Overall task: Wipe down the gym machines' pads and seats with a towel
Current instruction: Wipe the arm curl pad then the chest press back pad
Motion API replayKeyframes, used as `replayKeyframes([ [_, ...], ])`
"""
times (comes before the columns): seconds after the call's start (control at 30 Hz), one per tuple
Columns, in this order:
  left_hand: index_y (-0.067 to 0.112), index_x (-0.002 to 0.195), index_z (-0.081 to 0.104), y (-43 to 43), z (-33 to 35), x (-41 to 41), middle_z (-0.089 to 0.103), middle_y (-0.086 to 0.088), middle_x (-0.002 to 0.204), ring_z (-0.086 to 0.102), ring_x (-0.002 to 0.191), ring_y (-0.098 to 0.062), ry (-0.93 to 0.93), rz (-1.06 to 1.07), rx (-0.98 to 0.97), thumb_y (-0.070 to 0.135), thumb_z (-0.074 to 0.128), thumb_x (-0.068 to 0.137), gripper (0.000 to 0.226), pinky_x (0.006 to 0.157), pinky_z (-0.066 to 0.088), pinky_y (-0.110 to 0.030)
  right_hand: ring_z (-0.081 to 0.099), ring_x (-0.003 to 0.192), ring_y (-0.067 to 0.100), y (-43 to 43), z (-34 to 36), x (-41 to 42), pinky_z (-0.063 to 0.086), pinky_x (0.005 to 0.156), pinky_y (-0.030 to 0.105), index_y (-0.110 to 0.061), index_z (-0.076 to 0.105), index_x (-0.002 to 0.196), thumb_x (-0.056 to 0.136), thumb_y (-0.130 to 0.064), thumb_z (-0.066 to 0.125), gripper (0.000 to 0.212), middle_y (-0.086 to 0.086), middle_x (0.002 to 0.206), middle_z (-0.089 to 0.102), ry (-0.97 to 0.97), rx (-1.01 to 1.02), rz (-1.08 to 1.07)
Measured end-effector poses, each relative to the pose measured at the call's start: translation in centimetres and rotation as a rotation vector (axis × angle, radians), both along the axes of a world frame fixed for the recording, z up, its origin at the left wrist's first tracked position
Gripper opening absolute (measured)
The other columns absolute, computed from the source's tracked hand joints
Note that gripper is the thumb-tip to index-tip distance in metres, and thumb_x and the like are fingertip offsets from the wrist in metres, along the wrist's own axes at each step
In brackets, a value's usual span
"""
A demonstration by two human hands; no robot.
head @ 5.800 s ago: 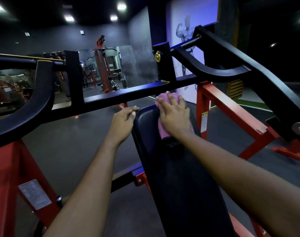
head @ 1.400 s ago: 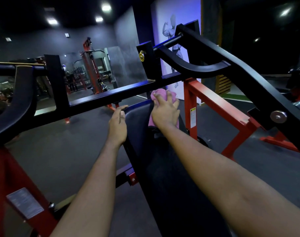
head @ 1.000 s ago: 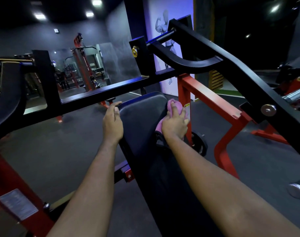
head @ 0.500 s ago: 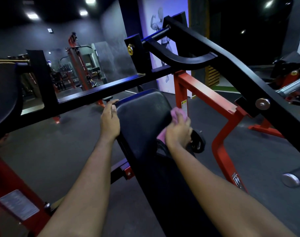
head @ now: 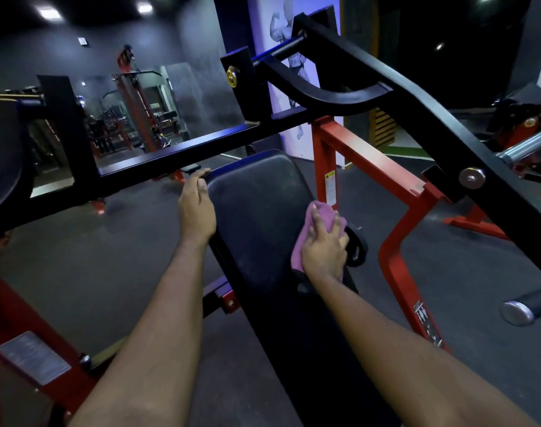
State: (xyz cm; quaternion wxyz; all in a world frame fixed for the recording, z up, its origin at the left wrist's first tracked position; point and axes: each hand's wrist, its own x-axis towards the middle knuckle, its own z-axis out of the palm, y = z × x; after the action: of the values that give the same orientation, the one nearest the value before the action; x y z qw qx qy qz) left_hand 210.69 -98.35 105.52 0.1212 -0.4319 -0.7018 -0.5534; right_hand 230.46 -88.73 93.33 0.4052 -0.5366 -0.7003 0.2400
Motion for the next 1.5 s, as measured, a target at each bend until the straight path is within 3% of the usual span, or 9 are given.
replayKeyframes([
  [0.17, 0.019, 0.135, 0.057, -0.3, 0.2, -0.1, 0.058, -0.003, 0.139, 0.052, 0.121, -0.013, -0.007, -0.036, -0.029, 0.022, 0.031, 0.11, 0.037, 0.097, 0.035, -0.02, 0.041, 0.133, 0.036, -0.4, -1.0, 2.4, 0.044, 0.101, 0.048, -0.051, 0.043, 0.148, 0.102, -0.026, 0.05, 0.052, 0.003, 0.16, 0.031, 0.16, -0.113, -0.094],
  [0.33, 0.017, 0.136, 0.056, -0.4, 0.5, -0.3, 0.055, -0.003, 0.138, 0.048, 0.117, -0.008, -0.016, -0.077, -0.057, 0.021, 0.031, 0.11, 0.036, 0.09, 0.033, -0.012, 0.039, 0.141, 0.033, -1.8, 6.0, -1.2, 0.047, 0.104, 0.052, -0.038, 0.021, 0.157, 0.096, -0.041, 0.063, 0.075, 0.001, 0.166, 0.018, 0.32, 0.166, 0.168],
  [0.43, 0.018, 0.136, 0.055, -0.4, 0.4, -0.9, 0.054, -0.004, 0.139, 0.05, 0.122, -0.013, -0.016, -0.133, -0.069, 0.022, 0.03, 0.111, 0.036, 0.086, 0.033, -0.003, 0.009, 0.156, 0.033, -1.9, 7.6, -4.4, 0.026, 0.117, 0.065, -0.041, 0.018, 0.159, 0.096, -0.062, 0.051, 0.075, -0.007, 0.171, -0.006, 0.063, 0.36, 0.46],
  [0.5, 0.018, 0.136, 0.055, -0.4, 0.4, -1.3, 0.054, -0.003, 0.14, 0.05, 0.124, -0.012, -0.027, -0.159, -0.081, 0.023, 0.03, 0.111, 0.036, 0.087, 0.032, 0.001, -0.011, 0.156, 0.031, -1.6, 7.0, -5.1, 0.006, 0.117, 0.07, -0.054, 0.009, 0.157, 0.095, -0.072, 0.038, 0.071, -0.014, 0.168, -0.019, -0.009, 0.374, 0.458],
  [0.67, 0.016, 0.137, 0.055, -0.3, 0.5, -1.7, 0.056, -0.003, 0.14, 0.051, 0.125, -0.014, -0.026, -0.176, -0.083, 0.02, 0.03, 0.11, 0.037, 0.088, 0.033, 0.003, 0.023, 0.149, 0.036, -5.0, 4.7, -5.1, 0.036, 0.108, 0.066, -0.052, 0.009, 0.158, 0.099, -0.069, 0.028, 0.065, -0.001, 0.171, 0.001, 0.006, 0.411, 0.347],
  [1.0, 0.013, 0.138, 0.053, -0.9, 1.6, -1.5, 0.053, -0.003, 0.137, 0.047, 0.118, -0.009, -0.126, -0.225, -0.147, 0.016, 0.03, 0.111, 0.036, 0.076, 0.032, 0.007, 0.042, 0.132, 0.034, -11.5, -2.4, -3.5, 0.047, 0.094, 0.057, -0.049, 0.013, 0.159, 0.103, -0.055, 0.044, 0.064, 0.006, 0.169, 0.017, -0.096, 0.53, 0.31],
  [1.17, 0.021, 0.134, 0.058, -1.1, 2.6, -2.8, 0.059, 0.0, 0.13, 0.057, 0.116, -0.017, -0.209, -0.286, -0.222, 0.013, 0.034, 0.108, 0.036, 0.094, 0.047, -0.028, 0.038, 0.136, 0.039, -10.9, 4.3, -7.8, 0.043, 0.097, 0.057, -0.054, 0.008, 0.157, 0.103, -0.052, 0.046, 0.067, 0.006, 0.171, 0.003, -0.097, 0.524, 0.261],
  [1.3, 0.018, 0.135, 0.057, -1.3, 2.3, -2.4, 0.058, 0.002, 0.127, 0.056, 0.107, -0.005, -0.205, -0.294, -0.203, 0.013, 0.033, 0.109, 0.036, 0.083, 0.044, -0.012, 0.038, 0.137, 0.042, -11.5, 2.4, -7.5, 0.046, 0.094, 0.06, -0.051, 0.008, 0.159, 0.099, -0.044, 0.055, 0.076, 0.009, 0.17, 0.004, -0.185, 0.562, 0.257],
  [1.5, 0.037, 0.128, 0.059, -2.0, 1.9, -1.5, 0.062, -0.002, 0.134, 0.058, 0.123, -0.022, -0.302, -0.316, -0.143, 0.041, 0.024, 0.11, 0.04, 0.105, 0.046, -0.044, 0.046, 0.131, 0.04, -13.5, -5.5, -3.5, 0.05, 0.09, 0.064, -0.05, 0.013, 0.159, 0.089, -0.046, 0.071, 0.091, 0.009, 0.169, 0.013, -0.246, 0.507, 0.24],
])
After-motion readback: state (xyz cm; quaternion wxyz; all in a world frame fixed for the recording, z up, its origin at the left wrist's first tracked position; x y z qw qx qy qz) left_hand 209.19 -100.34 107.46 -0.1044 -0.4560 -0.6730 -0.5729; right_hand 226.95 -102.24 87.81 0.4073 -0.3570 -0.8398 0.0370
